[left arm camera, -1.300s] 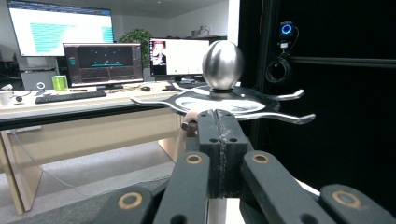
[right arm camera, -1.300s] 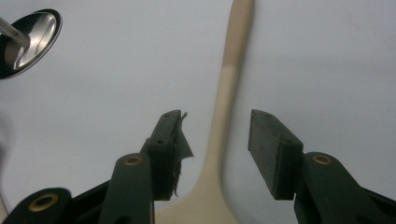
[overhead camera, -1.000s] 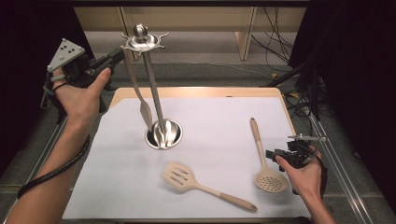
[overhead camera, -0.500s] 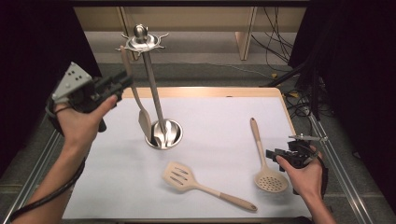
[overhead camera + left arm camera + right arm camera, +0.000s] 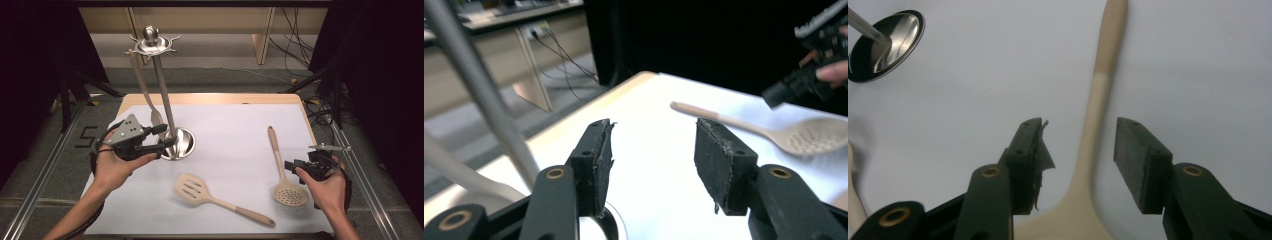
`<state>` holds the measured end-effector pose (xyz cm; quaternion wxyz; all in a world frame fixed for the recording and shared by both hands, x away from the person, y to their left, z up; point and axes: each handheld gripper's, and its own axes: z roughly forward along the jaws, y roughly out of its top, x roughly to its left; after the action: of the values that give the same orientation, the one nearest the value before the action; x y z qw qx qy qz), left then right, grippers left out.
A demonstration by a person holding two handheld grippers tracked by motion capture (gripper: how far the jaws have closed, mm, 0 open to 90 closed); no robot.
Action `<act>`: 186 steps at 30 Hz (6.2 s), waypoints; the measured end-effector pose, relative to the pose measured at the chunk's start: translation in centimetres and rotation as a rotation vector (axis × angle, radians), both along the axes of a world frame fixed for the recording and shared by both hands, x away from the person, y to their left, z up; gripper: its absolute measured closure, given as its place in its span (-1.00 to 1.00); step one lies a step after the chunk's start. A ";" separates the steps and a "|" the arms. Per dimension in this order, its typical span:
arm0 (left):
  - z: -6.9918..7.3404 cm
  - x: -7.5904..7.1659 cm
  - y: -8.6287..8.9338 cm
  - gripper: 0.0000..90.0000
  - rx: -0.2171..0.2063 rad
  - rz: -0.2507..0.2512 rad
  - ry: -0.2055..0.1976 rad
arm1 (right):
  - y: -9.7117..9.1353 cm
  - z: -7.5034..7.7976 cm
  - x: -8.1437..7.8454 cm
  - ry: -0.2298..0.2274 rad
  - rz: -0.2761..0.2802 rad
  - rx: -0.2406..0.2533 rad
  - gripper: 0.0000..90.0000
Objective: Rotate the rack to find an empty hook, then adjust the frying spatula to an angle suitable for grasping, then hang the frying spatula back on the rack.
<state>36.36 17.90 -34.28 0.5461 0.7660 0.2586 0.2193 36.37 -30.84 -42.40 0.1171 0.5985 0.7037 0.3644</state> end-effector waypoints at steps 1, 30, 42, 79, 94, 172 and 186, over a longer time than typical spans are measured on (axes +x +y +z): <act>-0.3 0.0 0.0 0.07 0.002 -0.003 0.006 | -0.1 0.0 0.1 -0.014 0.021 -0.001 0.26; -3.6 -0.6 0.7 0.04 0.027 -0.015 0.072 | 5.7 2.0 -4.7 0.301 0.560 -0.420 1.00; -3.5 -0.4 0.8 0.05 0.027 -0.009 0.070 | 6.1 3.6 -5.6 0.321 0.659 -0.409 1.00; -4.1 -0.3 0.4 0.03 0.034 -0.025 0.086 | 9.2 -2.8 -6.1 0.602 0.835 -0.553 1.00; -4.7 -0.1 -0.2 0.02 0.065 -0.038 0.107 | 10.5 -2.6 -4.5 0.523 0.818 -0.627 1.00; -7.7 1.4 -5.9 0.14 0.603 -0.302 0.371 | 7.0 1.9 1.2 0.228 0.564 -0.412 0.65; -10.5 1.4 -9.3 0.22 0.831 -0.443 0.473 | 7.3 2.1 0.7 0.207 0.547 -0.420 0.66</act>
<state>37.78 8.59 -44.78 0.1564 0.9828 0.0981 0.0038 37.05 -23.51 -40.31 0.0636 0.3848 0.9055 0.1672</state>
